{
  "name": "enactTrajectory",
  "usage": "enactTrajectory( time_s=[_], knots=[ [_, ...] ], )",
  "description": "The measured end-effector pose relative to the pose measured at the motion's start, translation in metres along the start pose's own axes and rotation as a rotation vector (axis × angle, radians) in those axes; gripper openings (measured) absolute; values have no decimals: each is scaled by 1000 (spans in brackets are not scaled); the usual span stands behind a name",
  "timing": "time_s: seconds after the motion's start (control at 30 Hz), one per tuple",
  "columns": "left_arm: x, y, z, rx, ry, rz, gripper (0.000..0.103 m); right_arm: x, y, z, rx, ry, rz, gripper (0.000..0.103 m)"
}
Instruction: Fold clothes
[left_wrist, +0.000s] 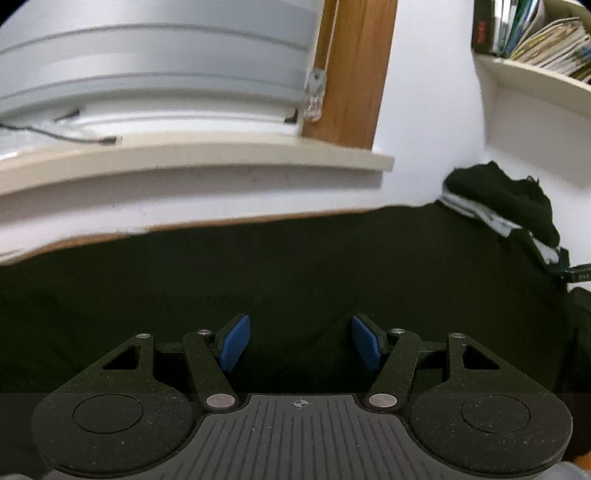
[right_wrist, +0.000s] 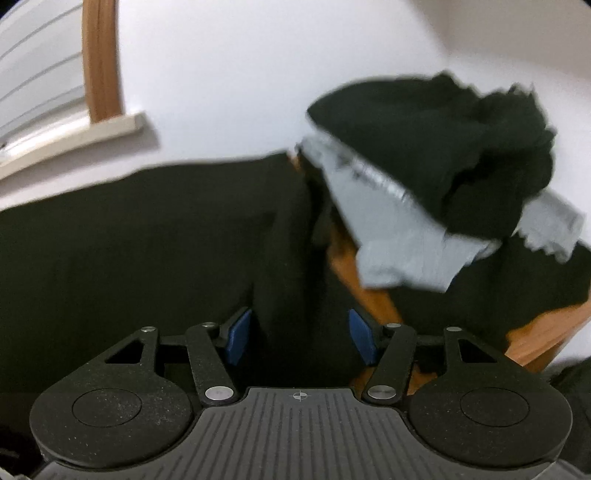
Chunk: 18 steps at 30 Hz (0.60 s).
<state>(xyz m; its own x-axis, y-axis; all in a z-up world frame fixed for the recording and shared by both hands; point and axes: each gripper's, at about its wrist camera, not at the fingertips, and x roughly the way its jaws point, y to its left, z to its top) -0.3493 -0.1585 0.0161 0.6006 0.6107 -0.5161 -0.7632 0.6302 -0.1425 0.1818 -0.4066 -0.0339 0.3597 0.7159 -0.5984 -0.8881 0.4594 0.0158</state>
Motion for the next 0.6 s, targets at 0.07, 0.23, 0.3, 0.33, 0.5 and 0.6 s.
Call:
enactTrajectory(
  time_s=[0.07, 0.23, 0.3, 0.33, 0.5, 0.6],
  knots=[
    [4, 3, -1, -14, 14, -6, 67, -11, -11, -1, 49, -14, -29, 7],
    [6, 7, 0, -33, 22, -19, 71, -52, -30, -4, 132, -117, -160, 12],
    [6, 7, 1, -31, 25, -20, 72, -51, -31, -5, 140, -109, -143, 25],
    [6, 8, 1, -29, 27, -20, 72, -46, -30, -5, 144, -99, -138, 39],
    [7, 7, 2, -20, 38, -10, 74, -25, -34, -12, 222, -57, -82, 44],
    [8, 7, 3, -18, 45, -9, 75, -23, -31, -19, 232, -62, -80, 43]
  ],
)
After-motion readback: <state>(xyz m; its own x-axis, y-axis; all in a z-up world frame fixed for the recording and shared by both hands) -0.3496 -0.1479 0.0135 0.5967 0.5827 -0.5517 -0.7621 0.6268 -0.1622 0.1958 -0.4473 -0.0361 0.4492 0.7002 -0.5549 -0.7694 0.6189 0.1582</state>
